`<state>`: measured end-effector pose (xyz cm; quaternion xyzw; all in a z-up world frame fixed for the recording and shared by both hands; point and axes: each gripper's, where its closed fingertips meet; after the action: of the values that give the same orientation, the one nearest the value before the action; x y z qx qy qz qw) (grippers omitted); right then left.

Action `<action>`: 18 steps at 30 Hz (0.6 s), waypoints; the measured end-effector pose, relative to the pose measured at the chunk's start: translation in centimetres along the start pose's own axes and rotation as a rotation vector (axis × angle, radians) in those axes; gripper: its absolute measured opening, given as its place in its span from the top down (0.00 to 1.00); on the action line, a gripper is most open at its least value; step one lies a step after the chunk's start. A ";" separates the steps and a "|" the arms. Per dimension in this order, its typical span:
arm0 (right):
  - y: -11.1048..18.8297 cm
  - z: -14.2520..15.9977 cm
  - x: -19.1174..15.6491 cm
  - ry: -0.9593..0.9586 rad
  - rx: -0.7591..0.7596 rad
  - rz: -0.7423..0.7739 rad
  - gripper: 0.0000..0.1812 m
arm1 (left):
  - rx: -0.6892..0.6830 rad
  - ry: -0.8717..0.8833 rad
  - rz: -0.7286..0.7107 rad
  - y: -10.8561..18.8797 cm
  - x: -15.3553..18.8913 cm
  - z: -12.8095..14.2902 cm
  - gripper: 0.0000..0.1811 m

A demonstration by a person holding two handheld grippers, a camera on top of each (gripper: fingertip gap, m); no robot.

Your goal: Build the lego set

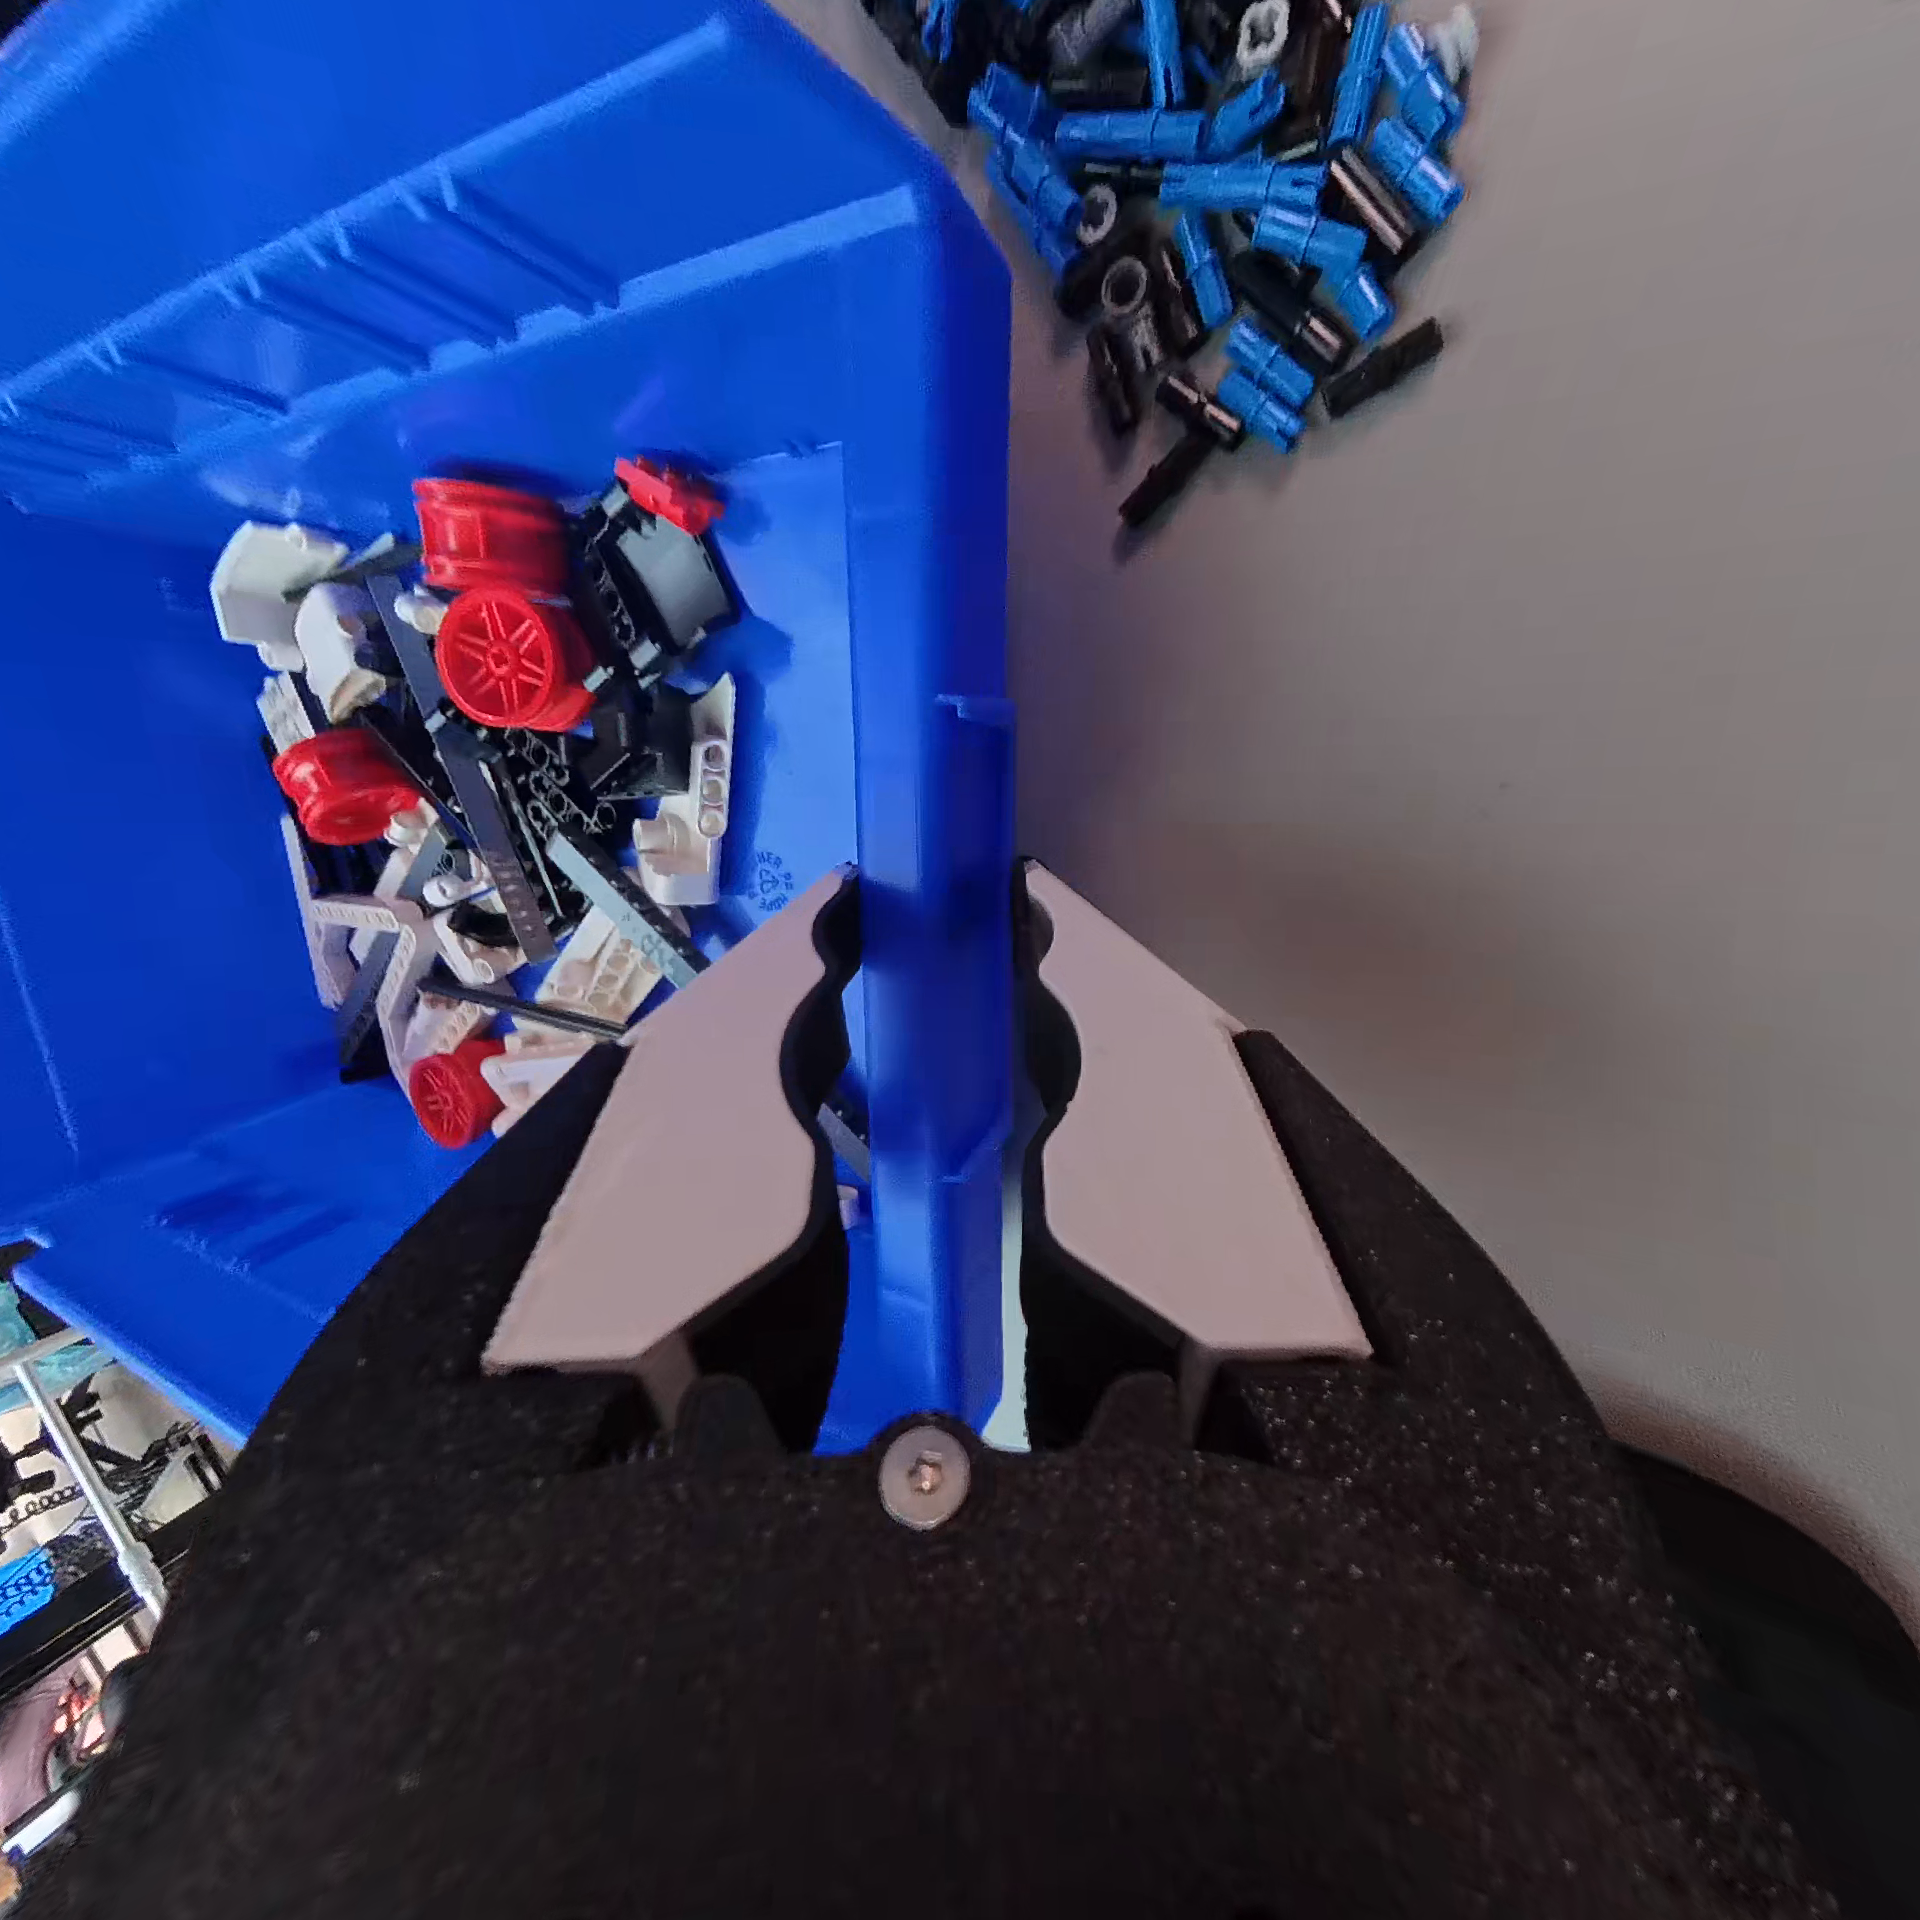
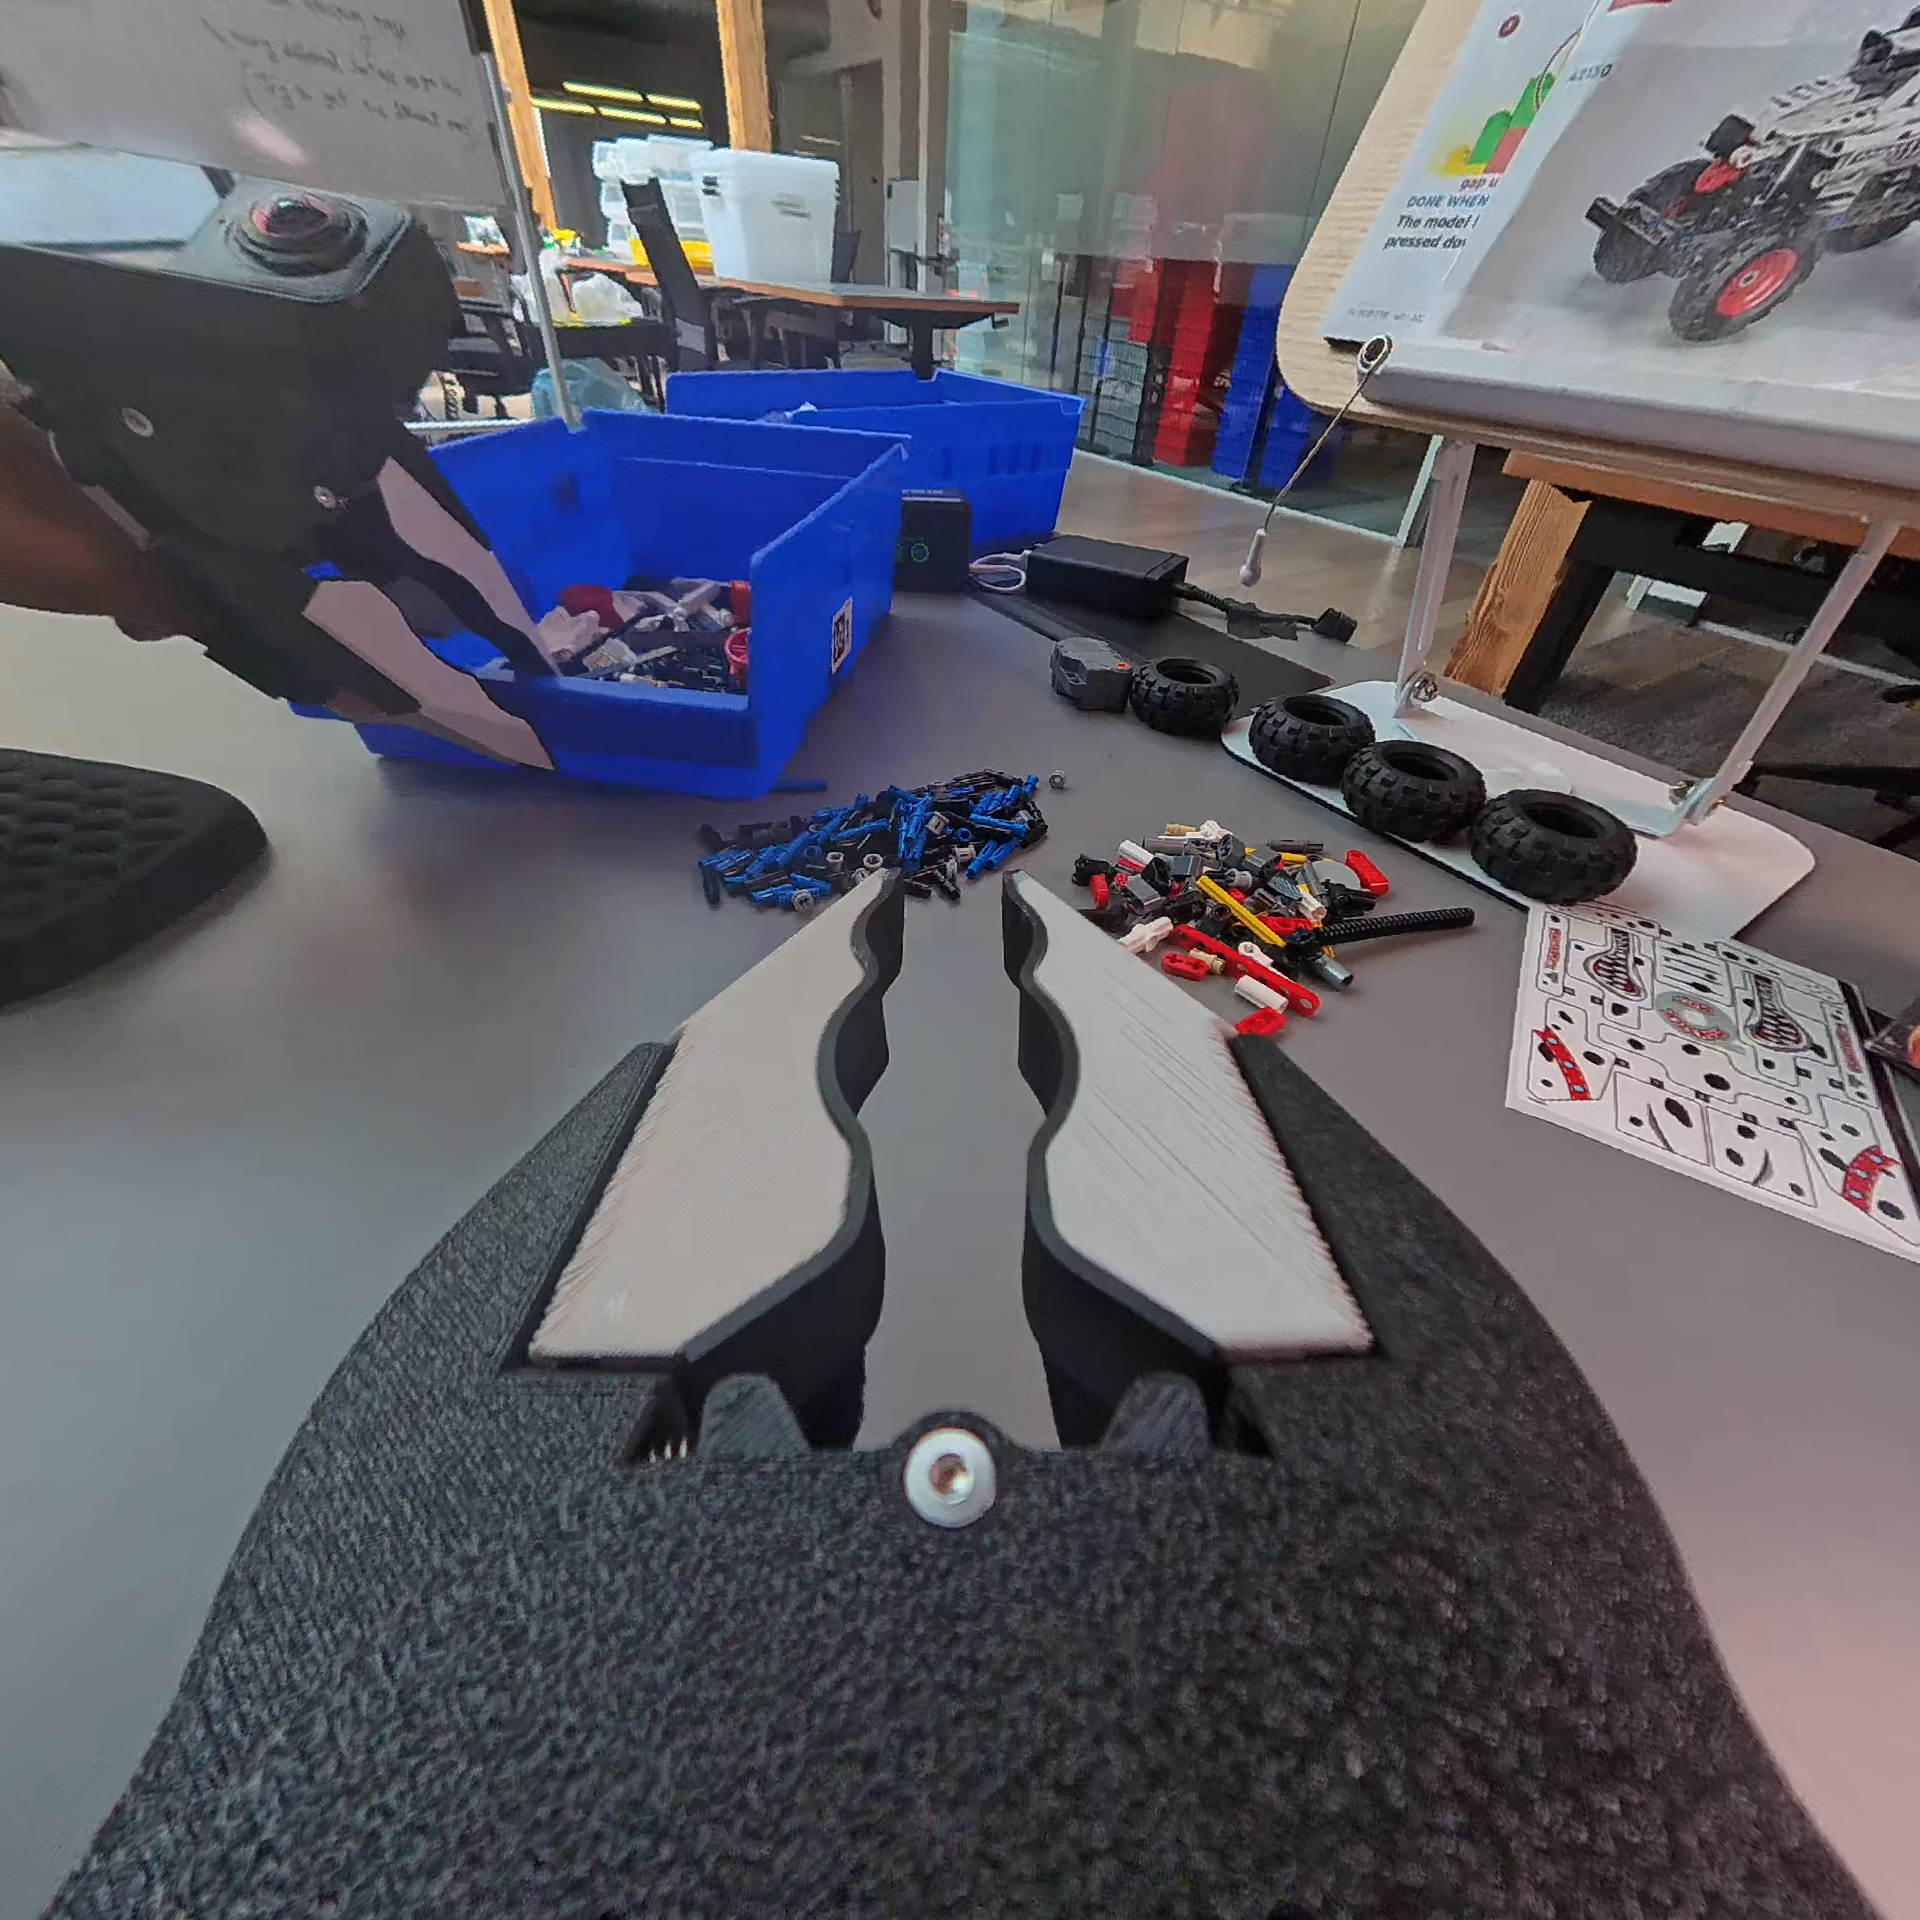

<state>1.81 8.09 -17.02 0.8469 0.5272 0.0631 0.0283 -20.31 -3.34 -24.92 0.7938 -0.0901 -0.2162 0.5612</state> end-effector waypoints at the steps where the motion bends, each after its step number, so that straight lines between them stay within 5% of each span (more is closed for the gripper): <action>1: 0.0 0.0 0.0 0.004 0.001 -0.001 0.90 | 0.004 -0.011 -0.009 -0.3 -0.1 -0.8 0.84; 10: 1.1 -1.1 0.1 -0.006 0.030 -0.009 0.90 | 0.025 0.105 0.072 -0.8 -2.9 -0.1 0.86; 18: 1.3 -1.5 0.1 -0.024 0.039 -0.015 0.90 | 0.099 0.075 0.146 1.6 -3.1 1.2 0.85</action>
<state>2.82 7.58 -15.42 0.8442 0.5341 0.0426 0.0183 -23.44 -3.78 -22.98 0.8196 -0.1370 -0.1401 0.5383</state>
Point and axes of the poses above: each gripper's, where its closed fingertips meet, y back along the fingers, z out of its underside, x = y × z across the jaws, and after that the axes turned 13 degrees about z, right-handed
